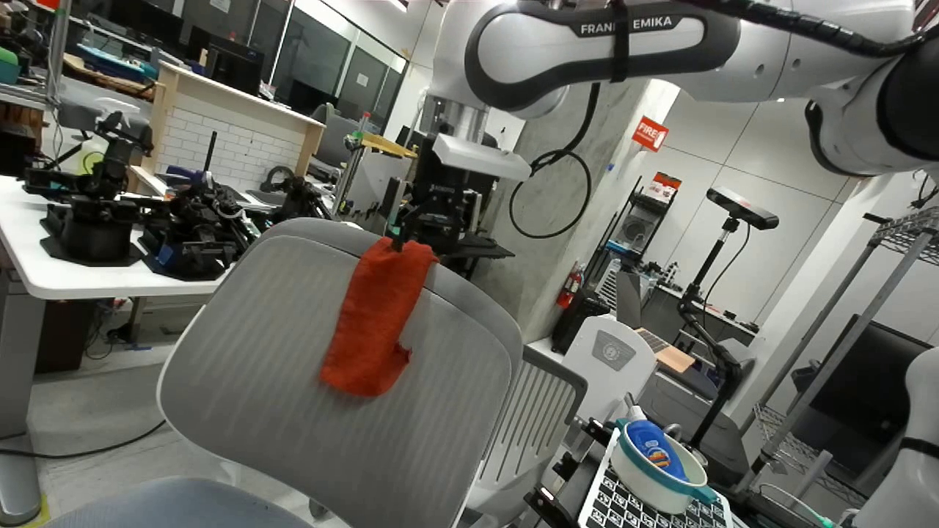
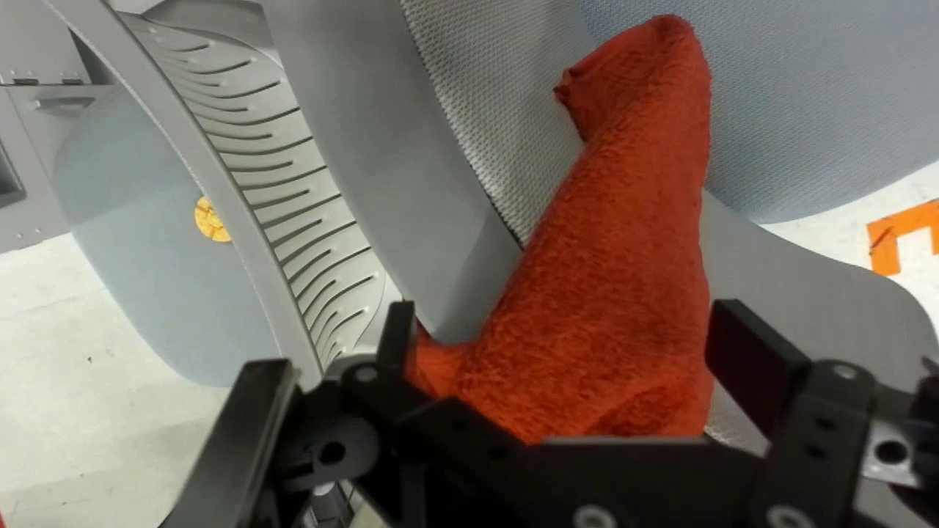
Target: Put the cloth on the chair
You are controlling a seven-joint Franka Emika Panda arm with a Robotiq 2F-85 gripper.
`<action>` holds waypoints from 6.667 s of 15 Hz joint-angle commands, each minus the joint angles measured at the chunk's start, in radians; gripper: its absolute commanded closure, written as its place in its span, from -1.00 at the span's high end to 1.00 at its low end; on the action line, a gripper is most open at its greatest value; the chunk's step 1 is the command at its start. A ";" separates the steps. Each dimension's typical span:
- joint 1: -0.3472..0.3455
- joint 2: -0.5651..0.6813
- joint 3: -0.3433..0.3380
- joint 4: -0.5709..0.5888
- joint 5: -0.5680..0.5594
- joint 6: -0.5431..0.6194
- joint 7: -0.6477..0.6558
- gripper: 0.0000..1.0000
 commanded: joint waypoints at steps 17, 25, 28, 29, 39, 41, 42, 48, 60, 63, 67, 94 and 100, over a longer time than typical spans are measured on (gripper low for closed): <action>0.001 0.009 -0.046 0.009 -0.024 0.044 0.023 -0.98; -0.002 -0.075 -0.051 0.051 -0.033 0.011 0.013 -0.93; -0.018 -0.138 -0.062 0.083 -0.044 -0.004 0.008 -0.93; -0.027 -0.161 -0.067 0.085 -0.048 -0.005 0.007 -0.93; -0.174 -0.203 -0.104 0.082 -0.048 0.006 -0.003 -0.93; -0.177 -0.189 -0.105 0.091 -0.053 0.003 0.007 -0.93; -0.172 -0.178 -0.103 0.099 -0.058 0.003 0.013 -0.93; -0.100 -0.098 -0.095 0.126 -0.102 0.009 0.073 -0.93; 0.012 -0.091 -0.100 0.030 -0.223 0.046 0.210 -0.93; 0.013 -0.171 -0.105 -0.112 -0.267 0.120 0.267 -0.93; 0.006 -0.266 -0.114 -0.323 -0.375 0.228 0.385 -0.93; -0.139 -0.453 -0.038 -0.709 -0.433 0.576 0.608 -0.93; -0.134 -0.432 -0.032 -0.688 -0.433 0.550 0.657 -0.05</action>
